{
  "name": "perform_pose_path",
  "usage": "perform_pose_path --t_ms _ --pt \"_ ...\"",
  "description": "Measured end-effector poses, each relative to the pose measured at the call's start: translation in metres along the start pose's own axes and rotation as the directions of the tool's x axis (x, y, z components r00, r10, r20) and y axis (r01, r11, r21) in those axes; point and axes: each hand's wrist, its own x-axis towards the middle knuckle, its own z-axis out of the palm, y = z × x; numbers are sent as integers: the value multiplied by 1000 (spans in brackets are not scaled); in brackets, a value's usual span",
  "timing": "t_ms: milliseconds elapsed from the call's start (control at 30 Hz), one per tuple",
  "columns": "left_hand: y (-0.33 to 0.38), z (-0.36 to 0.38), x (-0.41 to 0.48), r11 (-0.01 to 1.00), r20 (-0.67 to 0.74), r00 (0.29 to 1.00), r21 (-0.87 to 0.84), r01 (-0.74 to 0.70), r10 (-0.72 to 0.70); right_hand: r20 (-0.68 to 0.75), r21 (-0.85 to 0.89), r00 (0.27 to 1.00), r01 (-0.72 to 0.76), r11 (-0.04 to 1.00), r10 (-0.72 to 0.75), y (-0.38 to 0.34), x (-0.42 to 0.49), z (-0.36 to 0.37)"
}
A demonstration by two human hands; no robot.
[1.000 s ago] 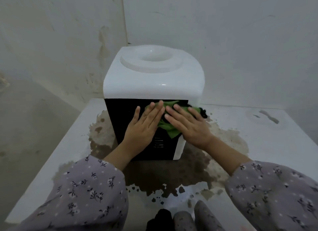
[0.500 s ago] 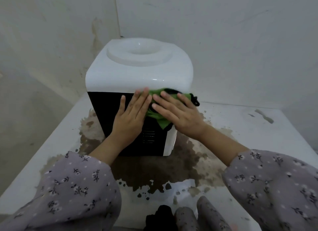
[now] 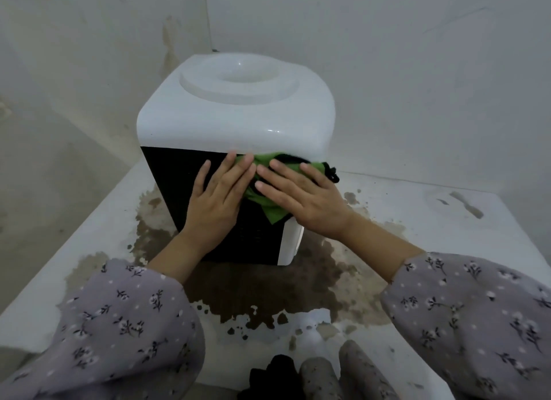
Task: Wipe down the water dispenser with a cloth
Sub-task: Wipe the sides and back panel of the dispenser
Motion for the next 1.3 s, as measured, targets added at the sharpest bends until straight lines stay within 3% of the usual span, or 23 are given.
perform_pose_path --t_ms 167,333,433,700,867,1100,1300 --pt "8 10 -44 1000 142 990 12 -27 25 207 35 976 55 998 -62 -34 -39 15" --pt "15 19 -75 998 233 972 53 -33 20 241 110 969 36 993 -61 -60 -62 28" --pt "20 24 -96 997 286 958 67 -41 20 272 69 959 68 995 -85 -76 -77 36" --pt "28 24 -160 985 407 913 144 -97 30 454 239 834 226 944 -314 -113 -110 50" --pt "20 17 -181 980 341 934 192 44 -108 497 334 790 208 919 -359 -146 -100 69" --pt "-13 3 -203 973 458 864 190 134 -209 502 365 783 193 911 -367 -173 -66 89" --pt "-48 -11 -204 964 461 847 154 216 -264 482 381 788 205 902 -383 -178 -21 96"
